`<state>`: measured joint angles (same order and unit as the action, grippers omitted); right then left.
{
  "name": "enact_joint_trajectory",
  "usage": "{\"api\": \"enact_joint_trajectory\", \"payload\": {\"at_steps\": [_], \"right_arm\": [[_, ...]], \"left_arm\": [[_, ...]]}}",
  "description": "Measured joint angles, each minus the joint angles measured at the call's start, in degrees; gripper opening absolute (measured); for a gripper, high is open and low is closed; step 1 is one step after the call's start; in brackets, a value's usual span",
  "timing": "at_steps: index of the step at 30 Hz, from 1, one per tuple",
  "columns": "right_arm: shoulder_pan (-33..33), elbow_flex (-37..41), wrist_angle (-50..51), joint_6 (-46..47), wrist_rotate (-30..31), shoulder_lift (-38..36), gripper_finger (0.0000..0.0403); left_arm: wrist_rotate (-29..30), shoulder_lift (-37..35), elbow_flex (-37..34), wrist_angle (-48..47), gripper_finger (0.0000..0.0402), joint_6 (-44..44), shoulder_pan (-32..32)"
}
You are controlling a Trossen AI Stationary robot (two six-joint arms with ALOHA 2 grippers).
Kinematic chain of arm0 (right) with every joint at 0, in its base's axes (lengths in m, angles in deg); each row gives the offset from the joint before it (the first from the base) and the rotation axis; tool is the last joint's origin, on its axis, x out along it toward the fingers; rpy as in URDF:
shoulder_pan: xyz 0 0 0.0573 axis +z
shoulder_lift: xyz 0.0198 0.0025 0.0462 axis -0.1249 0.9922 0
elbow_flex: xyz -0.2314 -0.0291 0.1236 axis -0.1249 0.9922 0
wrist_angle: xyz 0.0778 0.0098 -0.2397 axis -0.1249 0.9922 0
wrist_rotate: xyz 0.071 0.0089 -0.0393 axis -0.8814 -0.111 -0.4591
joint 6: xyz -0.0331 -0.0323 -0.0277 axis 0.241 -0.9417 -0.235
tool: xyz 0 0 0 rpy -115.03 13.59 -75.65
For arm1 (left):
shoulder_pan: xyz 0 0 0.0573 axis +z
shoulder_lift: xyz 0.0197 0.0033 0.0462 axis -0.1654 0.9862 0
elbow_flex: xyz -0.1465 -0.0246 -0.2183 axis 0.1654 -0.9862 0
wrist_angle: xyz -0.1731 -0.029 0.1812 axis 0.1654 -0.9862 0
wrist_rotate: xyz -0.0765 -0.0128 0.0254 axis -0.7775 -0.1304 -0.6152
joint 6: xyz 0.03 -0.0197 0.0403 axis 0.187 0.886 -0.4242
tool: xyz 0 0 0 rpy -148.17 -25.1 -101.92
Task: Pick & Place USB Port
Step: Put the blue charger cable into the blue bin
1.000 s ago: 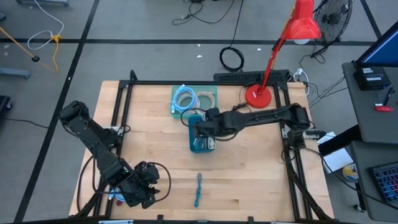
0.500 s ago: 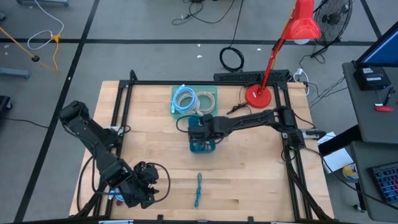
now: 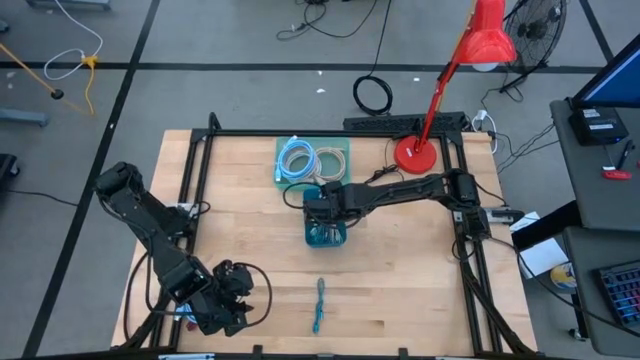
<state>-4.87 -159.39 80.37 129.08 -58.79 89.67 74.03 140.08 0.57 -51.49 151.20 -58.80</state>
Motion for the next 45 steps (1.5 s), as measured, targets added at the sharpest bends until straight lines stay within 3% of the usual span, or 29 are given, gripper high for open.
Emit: {"api": "enact_joint_trajectory", "payload": {"at_steps": [6,14,20,26,32,35,45], "right_arm": [[0.0,0.1,-6.8,-1.4,-0.9,-2.0,0.0119],[1.7,-0.1,-32.6,-10.8,-1.0,-8.0,0.0136],[6.5,0.0,-50.2,-17.8,-2.1,-9.7,0.0131],[11.8,0.0,-69.7,-22.4,-12.9,-9.8,0.013],[19.4,0.0,-86.0,-27.6,-12.7,-9.8,0.0127],[24.1,0.0,-86.1,-30.2,-10.9,-9.8,0.012],[38.2,0.0,-71.4,-24.2,9.8,-9.7,0.0086]], "left_arm": [[0.0,0.0,0.0,-0.9,0.0198,0.1,0.0],[-0.4,0.0,0.0,-2.3,0.0198,-0.8,1.2],[-1.4,0.0,0.0,-2.7,0.0198,-1.6,1.7],[-1.6,0.0,0.0,-2.7,0.0198,-1.8,1.4],[-1.7,0.0,0.0,-2.9,0.0198,-1.6,0.7],[-1.7,0.0,0.0,-3.0,0.0198,-1.5,0.4],[-3.4,0.0,0.0,-3.1,0.0198,-2.5,0.3]]}}
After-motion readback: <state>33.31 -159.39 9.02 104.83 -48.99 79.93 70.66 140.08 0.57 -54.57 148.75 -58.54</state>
